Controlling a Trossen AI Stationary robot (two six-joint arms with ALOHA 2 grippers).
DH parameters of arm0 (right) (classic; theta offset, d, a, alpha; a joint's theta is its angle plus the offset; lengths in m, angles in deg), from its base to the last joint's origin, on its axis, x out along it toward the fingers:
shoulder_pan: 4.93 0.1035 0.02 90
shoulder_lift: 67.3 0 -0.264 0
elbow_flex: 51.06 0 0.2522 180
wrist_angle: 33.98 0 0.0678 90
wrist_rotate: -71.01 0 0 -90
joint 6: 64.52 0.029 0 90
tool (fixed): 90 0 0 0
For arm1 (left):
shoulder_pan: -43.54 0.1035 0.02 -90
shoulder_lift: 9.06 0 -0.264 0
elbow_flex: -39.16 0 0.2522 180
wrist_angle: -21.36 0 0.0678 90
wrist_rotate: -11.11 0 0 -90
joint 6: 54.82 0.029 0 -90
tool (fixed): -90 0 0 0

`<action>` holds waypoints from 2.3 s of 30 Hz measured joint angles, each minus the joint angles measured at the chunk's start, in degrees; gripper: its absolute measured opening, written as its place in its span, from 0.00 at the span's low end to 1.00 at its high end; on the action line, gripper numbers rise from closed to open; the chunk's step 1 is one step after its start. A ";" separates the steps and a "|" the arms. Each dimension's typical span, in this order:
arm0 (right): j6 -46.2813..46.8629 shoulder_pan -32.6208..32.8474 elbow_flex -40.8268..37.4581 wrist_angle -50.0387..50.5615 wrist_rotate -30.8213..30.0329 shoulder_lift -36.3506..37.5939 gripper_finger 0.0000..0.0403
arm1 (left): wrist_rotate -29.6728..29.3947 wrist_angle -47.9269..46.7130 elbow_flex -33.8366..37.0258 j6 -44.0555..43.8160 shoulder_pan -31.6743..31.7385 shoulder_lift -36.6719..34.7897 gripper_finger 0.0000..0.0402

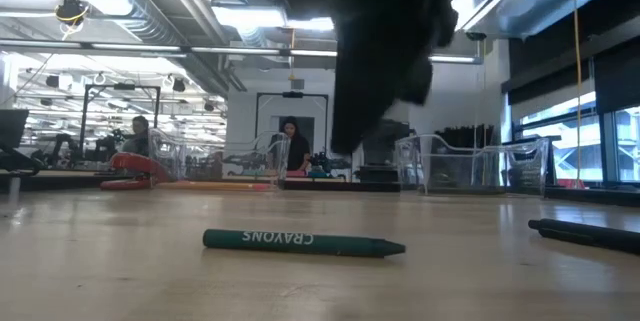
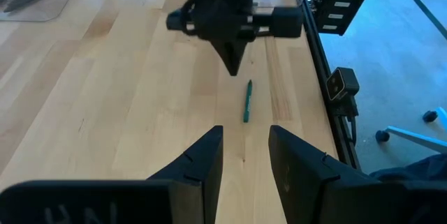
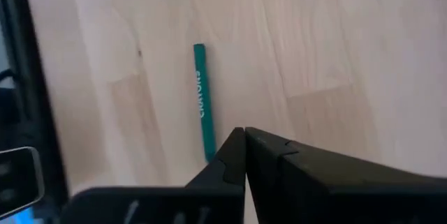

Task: Sort crayons/erasers/pens/pencils in bins
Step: Put the right green crayon into the bottom transparent bin

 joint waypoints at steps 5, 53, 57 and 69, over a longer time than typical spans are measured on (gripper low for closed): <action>1.81 0.07 4.96 5.97 2.12 0.03 0.01 | 0.09 0.02 0.01 0.01 0.00 0.00 0.27; -14.47 3.34 5.28 0.96 -3.51 -6.27 0.30 | 1.54 -0.01 -0.01 1.78 0.01 0.00 0.27; -15.40 3.98 5.28 0.95 -3.74 -6.27 0.30 | 1.52 -0.02 0.01 1.75 0.01 0.00 0.27; -15.18 4.01 5.52 0.23 -4.22 -9.32 0.30 | 1.51 0.00 0.01 1.75 0.02 0.00 0.27</action>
